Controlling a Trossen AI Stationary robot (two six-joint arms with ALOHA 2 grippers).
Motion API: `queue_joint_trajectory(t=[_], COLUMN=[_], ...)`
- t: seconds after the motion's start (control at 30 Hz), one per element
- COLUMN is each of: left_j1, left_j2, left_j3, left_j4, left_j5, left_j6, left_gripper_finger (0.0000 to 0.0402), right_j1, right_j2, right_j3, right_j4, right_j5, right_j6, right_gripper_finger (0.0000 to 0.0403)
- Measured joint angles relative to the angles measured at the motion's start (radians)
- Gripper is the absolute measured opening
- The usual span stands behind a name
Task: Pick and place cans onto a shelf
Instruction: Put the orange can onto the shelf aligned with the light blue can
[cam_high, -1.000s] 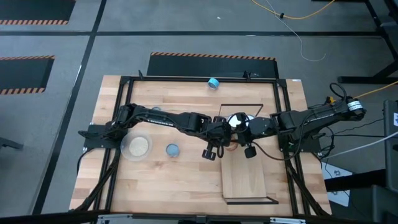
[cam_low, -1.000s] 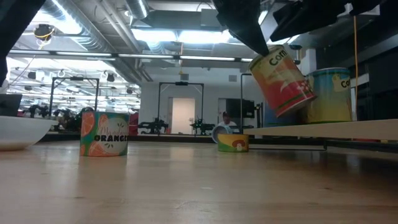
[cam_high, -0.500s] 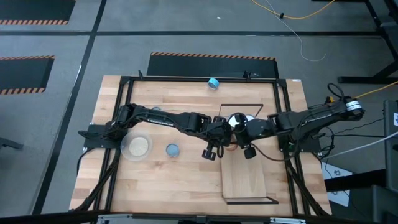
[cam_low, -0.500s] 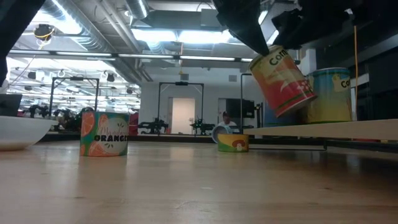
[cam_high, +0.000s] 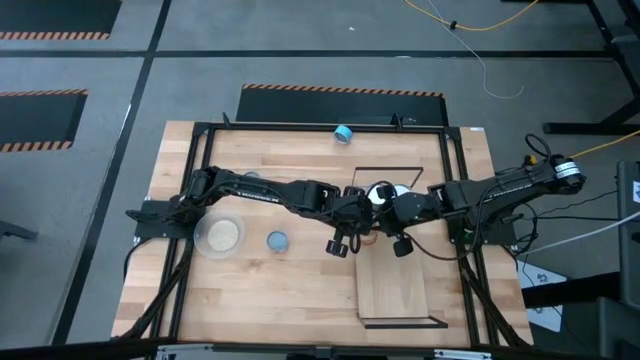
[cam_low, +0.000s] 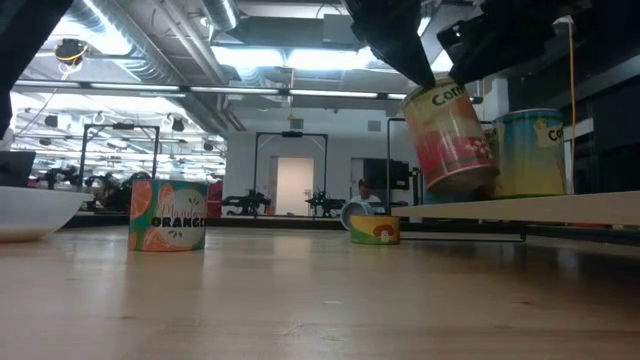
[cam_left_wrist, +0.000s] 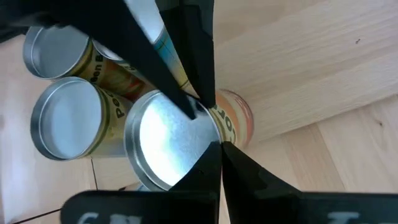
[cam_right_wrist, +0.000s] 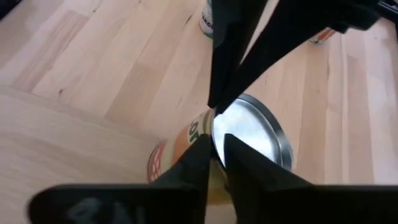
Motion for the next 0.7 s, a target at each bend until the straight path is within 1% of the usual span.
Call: queue_joint_trajectory(t=[0.1, 0.17, 0.47, 0.7], left_j1=[0.001, 0.001, 0.001, 0.001], left_j2=[0.0, 0.0, 0.0, 0.0], left_j3=[0.0, 0.0, 0.0, 0.0], left_j4=[0.002, 0.005, 0.012, 0.009], left_j5=[-0.004, -0.004, -0.004, -0.001], left_j6=[0.003, 0.003, 0.027, 0.028], left_gripper_finger=[0.0, 0.0, 0.0002, 0.0025], right_j1=[0.0, 0.0, 0.0, 0.0], right_j2=[0.0, 0.0, 0.0, 0.001], right_j3=[0.0, 0.0, 0.0, 0.0], right_j4=[-0.007, -0.011, -0.028, -0.059], right_j5=[-0.003, -0.005, -0.01, -0.005], right_j6=[-0.001, -0.003, -0.003, 0.004], right_gripper_finger=[0.0016, 0.0007, 0.0003, 0.0002])
